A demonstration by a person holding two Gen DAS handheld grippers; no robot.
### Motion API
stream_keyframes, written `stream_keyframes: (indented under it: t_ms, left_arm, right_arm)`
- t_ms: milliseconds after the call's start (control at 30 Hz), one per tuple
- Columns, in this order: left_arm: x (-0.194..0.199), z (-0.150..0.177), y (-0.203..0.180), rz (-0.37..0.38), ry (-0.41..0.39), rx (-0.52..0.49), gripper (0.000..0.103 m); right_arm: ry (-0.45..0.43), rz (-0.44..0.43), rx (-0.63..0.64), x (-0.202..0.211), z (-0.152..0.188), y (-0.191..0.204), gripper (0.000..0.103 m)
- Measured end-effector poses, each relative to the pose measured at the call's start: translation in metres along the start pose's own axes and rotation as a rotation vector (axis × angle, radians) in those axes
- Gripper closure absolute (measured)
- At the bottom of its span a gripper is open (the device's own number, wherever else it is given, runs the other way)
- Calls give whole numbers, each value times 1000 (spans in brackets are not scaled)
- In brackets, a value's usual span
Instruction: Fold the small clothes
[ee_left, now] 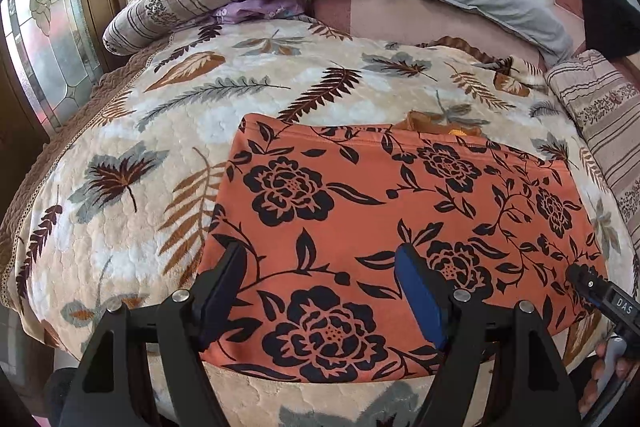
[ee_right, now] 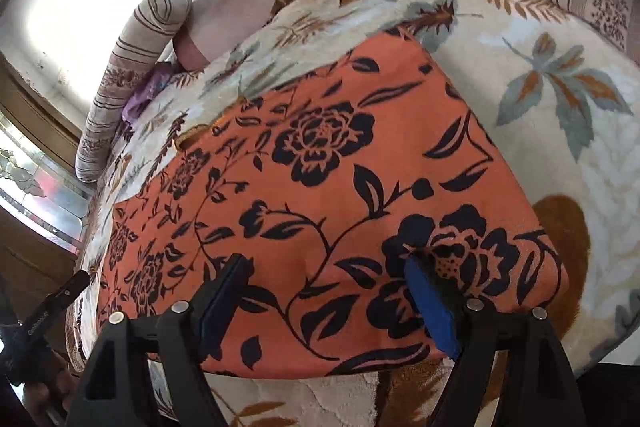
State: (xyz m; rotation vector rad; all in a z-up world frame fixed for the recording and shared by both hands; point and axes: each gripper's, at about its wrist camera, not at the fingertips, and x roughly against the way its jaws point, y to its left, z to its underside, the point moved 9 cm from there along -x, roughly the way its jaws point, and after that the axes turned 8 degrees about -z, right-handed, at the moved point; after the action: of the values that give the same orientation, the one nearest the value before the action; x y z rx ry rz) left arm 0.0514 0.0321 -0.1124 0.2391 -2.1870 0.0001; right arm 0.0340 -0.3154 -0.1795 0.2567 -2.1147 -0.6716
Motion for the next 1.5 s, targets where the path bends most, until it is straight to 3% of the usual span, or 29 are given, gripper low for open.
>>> stream_keyframes:
  t_ms: [67,133,200,267,333,433,567,633,700,833,933,967,1000,1067,1133,1167,1233,1367,1433,1467,1500]
  left_arm:
    - [4,1,-2,5,-8,0,26]
    - [8,2,-4,8,-11,8,26]
    - [12,3,-8,28,-5,20,26]
    - [19,8,-12,55,6,43,26]
    - [27,11,-20,87,-3,50,26]
    - [27,14,-33,94,-18,35,21]
    - [-10,23,-46,30,13,-27,21]
    - [-41,37,-47,-15,83,-58,19]
    - [-42,34,-49,-26,7,-72,16]
    - [-39,30,-45,-5,66,-33,16]
    - [-26,23,-42,8,29,-13,16]
    - [-24,23,-43,9,13,-16,16]
    - [-25,25,-45,9,13,-29,16]
    - [-43,38,-53,-4,72,-79,15]
    - [-44,36,-54,-30,25,-104,10]
    - [-42,35,-53,-27,42,-97,11]
    - [-36,31,-50,0,58,-52,11]
    - [-21,20,-46,4,-15,-26,11]
    - [-31,30,-51,8,28,-44,11]
    - [-43,39,-54,3,81,-65,11]
    - [-44,38,-54,-7,53,-83,10]
  right_arm:
    - [-20,-23,-19,12,-4,6,20]
    - [-60,-103,-15,23,-10,17,20]
    - [-63,-71,-1,18,-10,9,10]
    - [3,-71,-90,-1,-1,-13,10]
    - [-58,-123,-130,16,-10,-8,10]
    - [-83,-212,-198,36,-12,-4,10]
    - [-73,-325,-455,44,19,-25,10]
    - [-70,-329,-538,41,26,-41,10]
    - [-106,-330,-580,41,19,-54,10]
    - [-120,-378,-669,30,8,-68,10]
    - [-155,-411,-723,28,-2,-74,12]
    - [-169,-417,-706,31,-6,-73,31]
    - [-166,-412,-670,32,-9,-69,67]
    - [-116,-343,-616,23,-8,-68,83]
    - [-79,-266,-585,19,0,-74,85]
    - [-81,-236,-558,21,0,-73,87]
    - [-107,-186,-475,34,-6,-65,89]
    - [-178,-130,-363,57,-17,-52,90]
    - [-161,-139,-409,46,-7,-62,85]
    - [-110,-157,-486,35,4,-73,73]
    - [-62,-218,-600,25,16,-81,70]
